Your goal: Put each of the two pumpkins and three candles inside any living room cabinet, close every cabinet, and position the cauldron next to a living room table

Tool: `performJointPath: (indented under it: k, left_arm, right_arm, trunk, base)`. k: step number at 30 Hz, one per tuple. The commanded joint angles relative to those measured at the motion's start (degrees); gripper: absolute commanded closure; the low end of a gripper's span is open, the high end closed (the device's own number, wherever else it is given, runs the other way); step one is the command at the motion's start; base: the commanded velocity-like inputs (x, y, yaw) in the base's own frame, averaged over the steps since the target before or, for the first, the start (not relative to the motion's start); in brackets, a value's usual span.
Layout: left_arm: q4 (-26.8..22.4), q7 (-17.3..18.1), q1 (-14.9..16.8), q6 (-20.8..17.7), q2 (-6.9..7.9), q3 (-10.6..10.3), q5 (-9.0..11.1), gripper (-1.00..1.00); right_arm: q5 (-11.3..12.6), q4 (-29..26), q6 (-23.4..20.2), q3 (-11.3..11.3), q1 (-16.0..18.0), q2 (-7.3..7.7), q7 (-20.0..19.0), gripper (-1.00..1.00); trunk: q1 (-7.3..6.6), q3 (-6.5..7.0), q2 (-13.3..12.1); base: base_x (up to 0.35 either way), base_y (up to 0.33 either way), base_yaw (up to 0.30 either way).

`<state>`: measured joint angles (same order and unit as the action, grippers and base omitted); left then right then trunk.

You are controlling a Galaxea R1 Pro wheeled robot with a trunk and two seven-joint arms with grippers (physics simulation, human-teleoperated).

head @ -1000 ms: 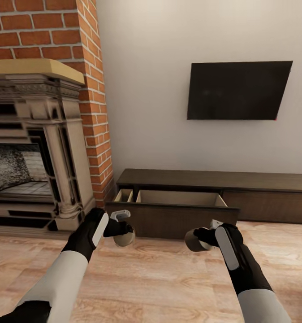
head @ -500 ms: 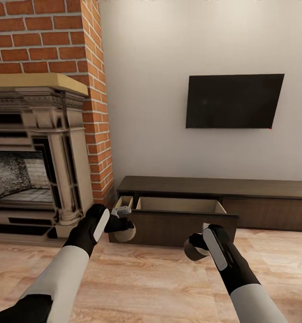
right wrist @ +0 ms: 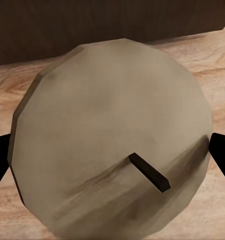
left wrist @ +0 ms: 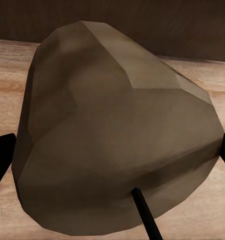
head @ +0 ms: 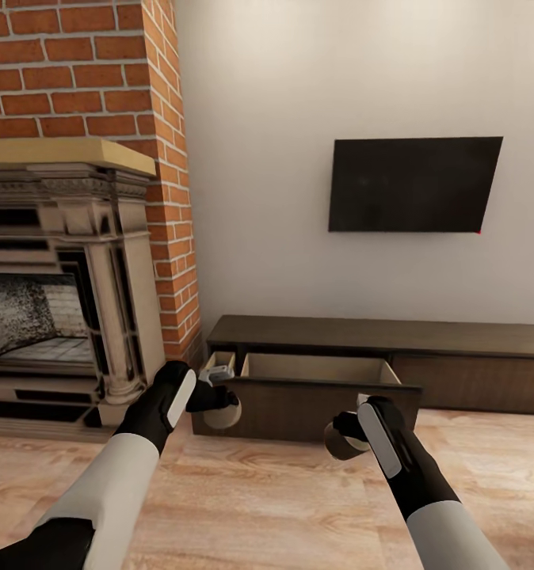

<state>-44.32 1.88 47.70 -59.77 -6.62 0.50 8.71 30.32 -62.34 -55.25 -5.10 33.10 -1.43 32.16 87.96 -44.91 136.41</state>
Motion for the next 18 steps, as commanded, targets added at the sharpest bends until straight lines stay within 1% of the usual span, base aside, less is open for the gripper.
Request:
performJointPath:
  k: [1, 12, 14, 18]
  left_arm:
    - [-0.1, 0.2, 0.0, -0.2, 0.0, 0.0, -0.2, 1.0]
    - [-0.1, 0.3, 0.0, -0.2, 0.03, 0.0, -0.2, 1.0]
    - [-0.3, 0.3, 0.0, -0.2, 0.03, 0.0, -0.1, 1.0]
    - [-0.7, 0.3, 0.0, -0.2, 0.06, 0.0, -0.1, 1.0]
  right_arm:
    - [0.6, -0.1, -0.1, -0.1, 0.0, 0.02, 0.6, 1.0]
    - [0.7, -0.2, -0.1, -0.1, 0.0, 0.0, 0.6, 1.0]
    - [0.7, -0.3, -0.1, -0.1, 0.0, -0.03, 0.6, 1.0]
    - [0.7, -0.3, -0.1, -0.1, 0.0, 0.0, 0.6, 1.0]
  trunk:
    - [-0.24, 0.11, -0.4]
    - [-2.65, 2.09, -4.8]
    - [-2.65, 2.11, -4.8]
    - [-2.65, 2.25, -4.8]
  base:
    - [0.0, 0.0, 0.0]
    - [0.0, 0.0, 0.0]
    - [0.0, 0.0, -0.031]
    - [0.0, 0.0, -0.144]
